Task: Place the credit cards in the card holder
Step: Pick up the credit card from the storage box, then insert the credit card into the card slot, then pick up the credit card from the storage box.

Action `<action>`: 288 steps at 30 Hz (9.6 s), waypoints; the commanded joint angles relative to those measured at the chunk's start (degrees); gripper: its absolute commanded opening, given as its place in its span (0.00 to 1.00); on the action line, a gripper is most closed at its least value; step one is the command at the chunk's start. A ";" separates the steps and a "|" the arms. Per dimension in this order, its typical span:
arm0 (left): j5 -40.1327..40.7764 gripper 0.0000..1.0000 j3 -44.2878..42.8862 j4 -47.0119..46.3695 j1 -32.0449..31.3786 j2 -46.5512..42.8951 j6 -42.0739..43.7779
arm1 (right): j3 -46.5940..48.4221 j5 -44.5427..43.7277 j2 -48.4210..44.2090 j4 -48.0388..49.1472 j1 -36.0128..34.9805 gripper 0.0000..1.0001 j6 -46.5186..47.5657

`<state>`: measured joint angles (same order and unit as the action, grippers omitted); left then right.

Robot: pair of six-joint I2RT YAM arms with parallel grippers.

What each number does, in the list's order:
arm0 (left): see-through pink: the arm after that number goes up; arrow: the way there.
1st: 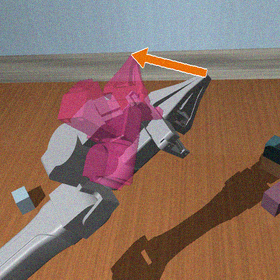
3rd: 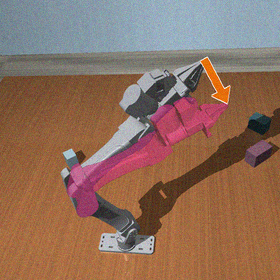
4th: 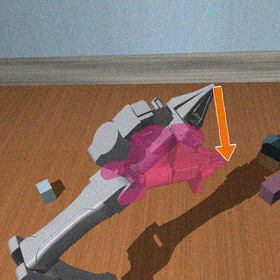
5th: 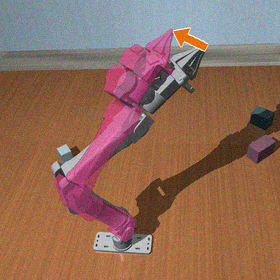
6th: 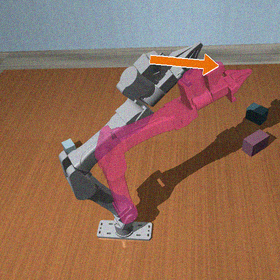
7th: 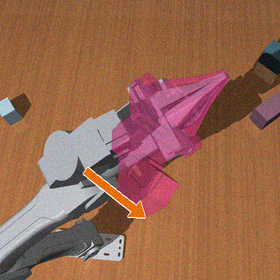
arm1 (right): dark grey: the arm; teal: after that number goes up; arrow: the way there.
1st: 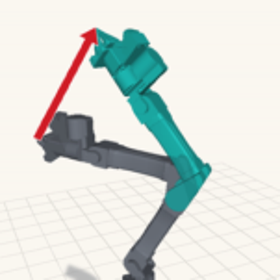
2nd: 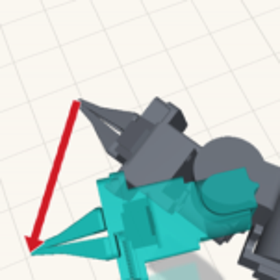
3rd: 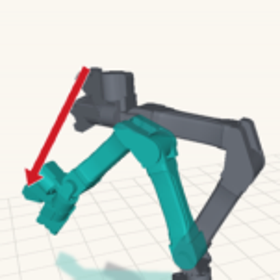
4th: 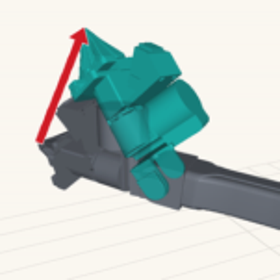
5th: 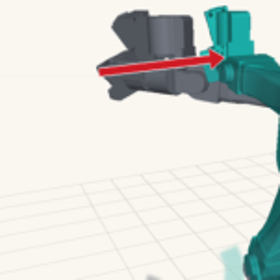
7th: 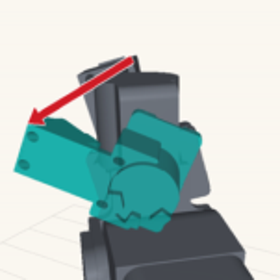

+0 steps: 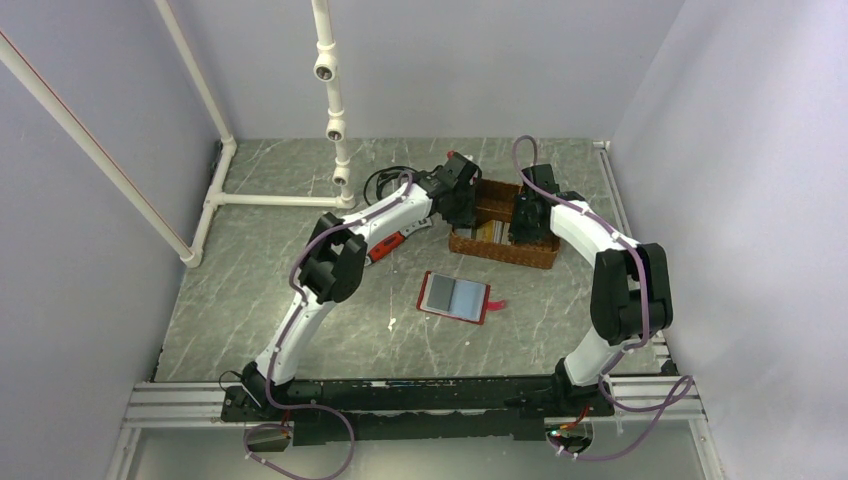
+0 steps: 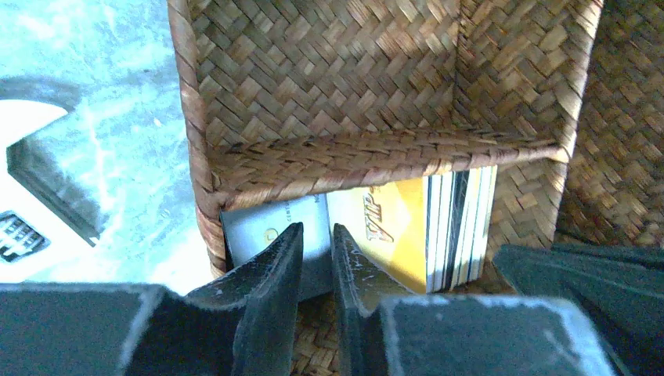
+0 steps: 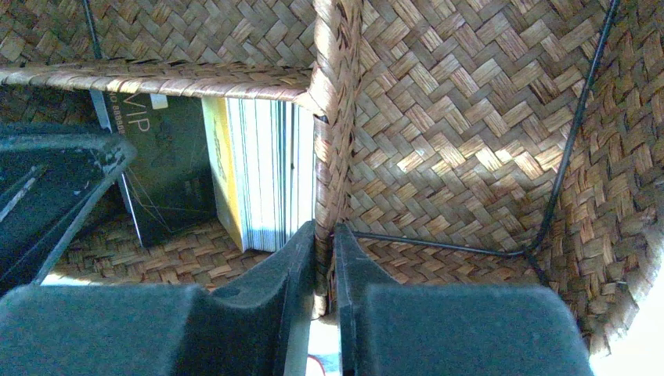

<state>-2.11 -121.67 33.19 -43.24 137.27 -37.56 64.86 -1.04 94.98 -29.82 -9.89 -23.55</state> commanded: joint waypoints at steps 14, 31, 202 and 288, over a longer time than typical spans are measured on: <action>-3.13 0.00 -4.17 1.99 0.95 -3.09 2.42 | 2.02 -2.86 0.64 -0.67 -0.51 0.15 1.27; -56.12 0.00 40.87 -56.99 16.48 -33.08 -20.95 | -4.52 35.14 -20.13 14.34 -2.85 0.74 0.17; -23.29 0.22 57.32 -16.53 4.95 -24.24 4.33 | -25.52 30.40 -4.26 34.59 -15.27 0.36 -7.69; 1.68 0.66 -11.31 -1.93 -2.33 9.30 -1.57 | 1.72 0.77 0.46 4.86 4.14 0.39 0.00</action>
<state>-3.60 -131.79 29.21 -45.67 144.99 -38.70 65.52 0.45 94.02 -25.67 -5.45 -23.55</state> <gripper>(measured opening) 0.661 0.407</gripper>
